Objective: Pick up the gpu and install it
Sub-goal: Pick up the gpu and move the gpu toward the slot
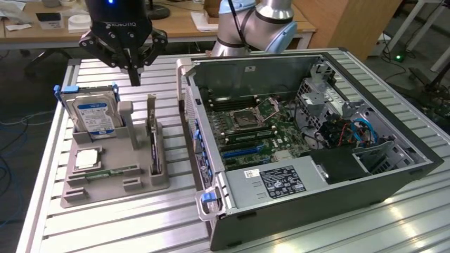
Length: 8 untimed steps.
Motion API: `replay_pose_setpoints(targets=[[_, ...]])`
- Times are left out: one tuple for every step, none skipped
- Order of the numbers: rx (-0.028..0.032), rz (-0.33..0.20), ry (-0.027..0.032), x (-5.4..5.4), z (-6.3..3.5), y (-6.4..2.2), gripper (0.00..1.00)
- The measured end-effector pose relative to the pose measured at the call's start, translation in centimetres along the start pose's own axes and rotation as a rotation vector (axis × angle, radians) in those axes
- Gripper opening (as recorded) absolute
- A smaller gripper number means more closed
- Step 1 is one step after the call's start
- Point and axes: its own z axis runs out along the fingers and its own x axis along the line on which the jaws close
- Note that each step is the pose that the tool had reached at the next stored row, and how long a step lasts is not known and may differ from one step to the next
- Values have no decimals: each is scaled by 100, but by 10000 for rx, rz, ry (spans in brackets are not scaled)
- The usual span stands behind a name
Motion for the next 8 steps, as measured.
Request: replay_pose_setpoints(targets=[[0,0,0,0,0,0,11],[0,0,-1,0,0,0,11],[0,0,-1,0,0,0,11],[0,0,0,0,0,0,11],[-1,1,0,0,0,0,11],[-1,0,-1,0,0,0,11],[0,0,0,0,0,0,11],[0,0,-1,0,0,0,17]])
